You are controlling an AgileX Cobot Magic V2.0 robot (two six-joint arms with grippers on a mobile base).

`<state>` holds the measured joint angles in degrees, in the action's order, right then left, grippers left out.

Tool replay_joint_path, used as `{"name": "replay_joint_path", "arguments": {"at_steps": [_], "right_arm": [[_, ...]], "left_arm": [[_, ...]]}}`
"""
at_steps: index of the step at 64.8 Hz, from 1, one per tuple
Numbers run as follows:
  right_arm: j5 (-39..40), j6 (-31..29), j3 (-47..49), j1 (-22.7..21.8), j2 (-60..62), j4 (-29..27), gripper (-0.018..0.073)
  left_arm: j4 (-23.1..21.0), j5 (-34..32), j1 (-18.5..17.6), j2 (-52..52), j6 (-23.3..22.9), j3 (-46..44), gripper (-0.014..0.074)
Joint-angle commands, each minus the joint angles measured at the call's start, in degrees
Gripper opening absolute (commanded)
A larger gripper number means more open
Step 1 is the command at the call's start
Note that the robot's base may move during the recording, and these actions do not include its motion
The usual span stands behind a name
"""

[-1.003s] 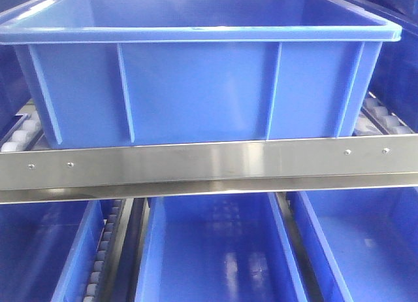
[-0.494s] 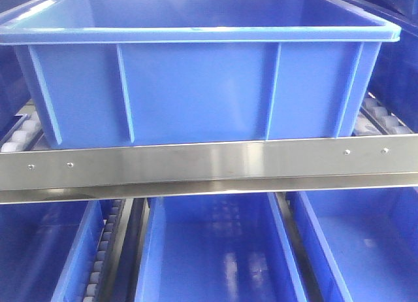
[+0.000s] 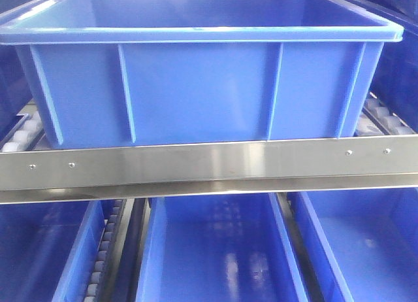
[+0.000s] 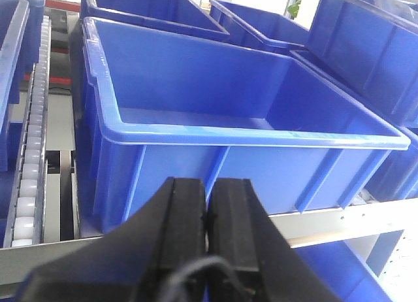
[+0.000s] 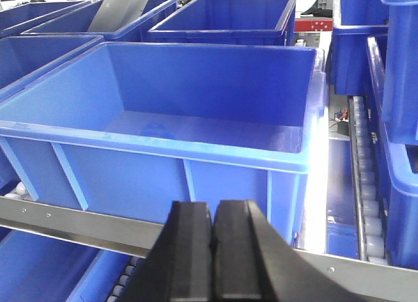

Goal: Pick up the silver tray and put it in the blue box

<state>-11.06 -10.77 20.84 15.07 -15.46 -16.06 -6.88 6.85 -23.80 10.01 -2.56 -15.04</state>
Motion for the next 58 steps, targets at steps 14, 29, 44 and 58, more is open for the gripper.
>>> {"name": "replay_joint_path", "arguments": {"at_steps": [14,29,44,58], "right_arm": [[6.4,-0.8,-5.3,-4.8,3.4,9.6,0.0049],[11.9,1.4,-14.8,-14.7,12.9,9.7,0.0049],[15.6,12.4,-21.4,-15.0,17.3,17.5,0.0049],[16.6,12.6,-21.4,-15.0,17.3,17.9,0.0049]], "left_arm": [[-0.1,-4.5,-0.3,0.6,0.0,-1.7,-0.0013],[-0.1,-4.5,-0.3,0.6,0.0,-1.7,-0.0013],[-0.1,-4.5,-0.3,0.6,0.0,-1.7,-0.0013],[-0.1,-4.5,-0.3,0.6,0.0,-1.7,-0.0013]]}}
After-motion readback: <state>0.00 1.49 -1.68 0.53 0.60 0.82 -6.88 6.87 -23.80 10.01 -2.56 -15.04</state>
